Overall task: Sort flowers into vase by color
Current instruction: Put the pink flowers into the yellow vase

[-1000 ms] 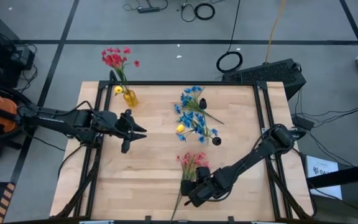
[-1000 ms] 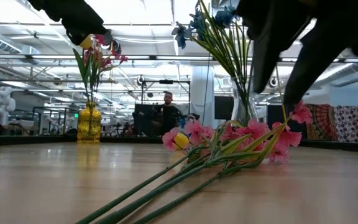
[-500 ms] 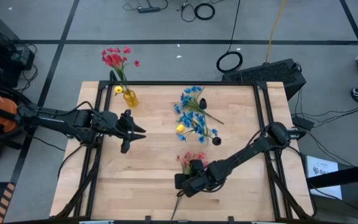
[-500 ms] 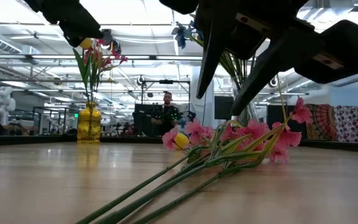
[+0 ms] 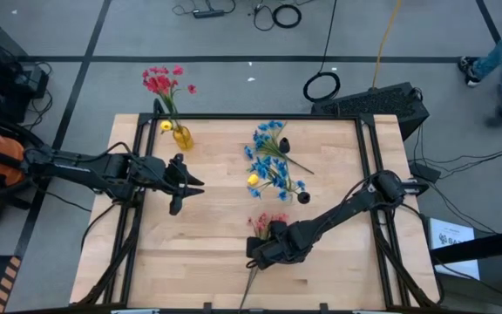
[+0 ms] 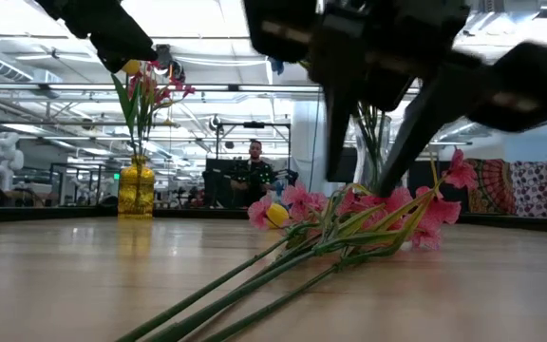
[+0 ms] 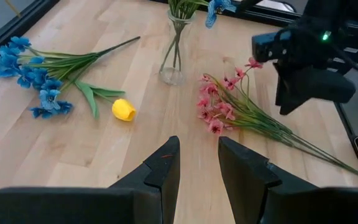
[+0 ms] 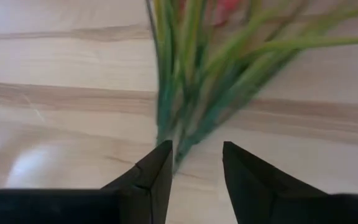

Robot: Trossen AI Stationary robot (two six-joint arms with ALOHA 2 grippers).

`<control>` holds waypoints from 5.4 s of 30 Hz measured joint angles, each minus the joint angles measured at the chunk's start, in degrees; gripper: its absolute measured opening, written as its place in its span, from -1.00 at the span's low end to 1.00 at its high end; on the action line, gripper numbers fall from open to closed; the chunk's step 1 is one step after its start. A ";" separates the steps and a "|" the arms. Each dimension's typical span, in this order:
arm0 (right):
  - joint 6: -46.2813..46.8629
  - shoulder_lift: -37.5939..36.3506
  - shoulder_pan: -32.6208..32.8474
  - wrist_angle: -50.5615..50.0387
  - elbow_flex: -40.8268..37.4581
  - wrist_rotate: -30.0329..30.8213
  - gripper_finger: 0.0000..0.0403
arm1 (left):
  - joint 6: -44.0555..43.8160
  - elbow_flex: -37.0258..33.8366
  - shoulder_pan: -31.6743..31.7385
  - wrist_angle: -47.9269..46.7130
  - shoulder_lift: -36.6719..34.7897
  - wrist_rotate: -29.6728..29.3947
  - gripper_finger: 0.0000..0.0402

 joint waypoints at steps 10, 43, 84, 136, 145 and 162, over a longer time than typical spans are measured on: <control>-0.27 8.04 -1.86 11.08 0.25 -8.05 -0.35 | 0.91 0.00 0.00 -0.21 0.04 0.00 -0.42; -39.87 0.49 -8.98 -0.73 -0.24 1.76 -1.00 | 0.75 0.04 0.00 -1.53 2.23 0.00 -0.42; -42.91 5.74 0.20 -0.45 0.37 -9.09 -0.13 | -0.38 0.00 0.00 -1.62 2.23 -1.22 -0.42; -50.14 -29.66 21.67 -16.50 -0.11 45.57 -1.00 | -11.21 0.00 0.00 10.21 2.21 1.74 -0.42; -68.29 -37.54 22.20 -8.03 -0.11 49.87 -1.00 | -10.77 0.73 -7.49 22.21 2.21 -2.86 -0.42; -103.67 -37.34 3.38 34.28 -0.04 27.89 -1.00 | -3.40 17.54 -16.61 21.02 8.68 -15.54 -0.42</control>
